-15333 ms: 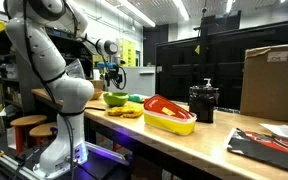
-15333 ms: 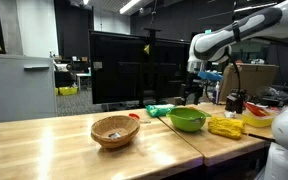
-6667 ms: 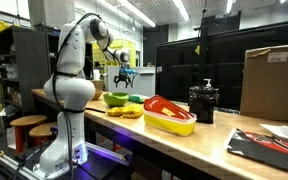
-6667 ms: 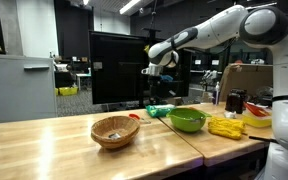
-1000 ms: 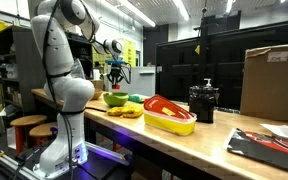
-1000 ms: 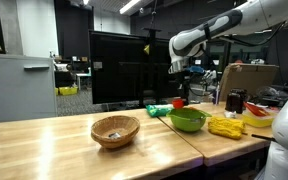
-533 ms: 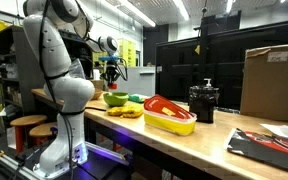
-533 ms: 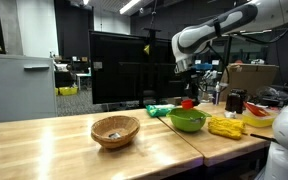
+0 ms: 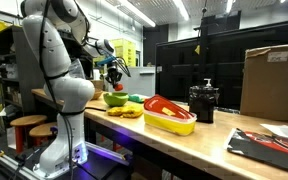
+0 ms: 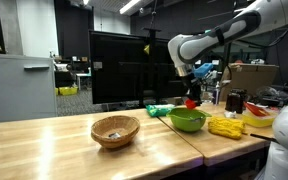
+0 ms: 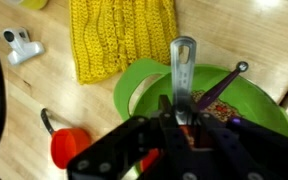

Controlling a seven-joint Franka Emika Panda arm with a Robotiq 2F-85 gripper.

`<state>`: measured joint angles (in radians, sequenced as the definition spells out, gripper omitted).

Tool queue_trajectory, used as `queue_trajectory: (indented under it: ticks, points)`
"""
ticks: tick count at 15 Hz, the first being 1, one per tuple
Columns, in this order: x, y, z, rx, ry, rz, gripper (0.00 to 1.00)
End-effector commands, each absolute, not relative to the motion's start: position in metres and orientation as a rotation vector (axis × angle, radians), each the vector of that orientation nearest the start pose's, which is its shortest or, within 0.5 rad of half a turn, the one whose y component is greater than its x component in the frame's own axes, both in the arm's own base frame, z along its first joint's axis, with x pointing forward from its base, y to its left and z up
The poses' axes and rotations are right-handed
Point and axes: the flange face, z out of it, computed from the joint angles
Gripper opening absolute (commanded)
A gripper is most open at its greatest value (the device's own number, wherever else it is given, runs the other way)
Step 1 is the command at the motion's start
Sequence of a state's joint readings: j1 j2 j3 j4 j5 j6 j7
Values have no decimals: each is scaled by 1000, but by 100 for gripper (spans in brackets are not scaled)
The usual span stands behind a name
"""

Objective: Pour the contents from the red pot into the green bowl

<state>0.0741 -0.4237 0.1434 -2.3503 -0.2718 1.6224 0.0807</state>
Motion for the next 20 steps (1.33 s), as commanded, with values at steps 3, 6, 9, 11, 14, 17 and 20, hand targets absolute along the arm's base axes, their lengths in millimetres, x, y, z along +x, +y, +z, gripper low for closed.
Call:
queue_trajectory:
  ticks: [3, 6, 9, 11, 14, 17, 20]
  points:
    - [383, 66, 469, -3624, -143, 256, 4]
    - [382, 79, 467, -3685, 14, 123, 4]
    - [380, 92, 462, -3732, 179, 86, 4]
    - [375, 99, 459, -3743, 291, 117, 4]
    - [363, 105, 457, -3778, 466, 250, 4]
    - [353, 111, 459, -3833, 588, 431, 4]
    - [357, 126, 455, -3872, 590, 625, 4]
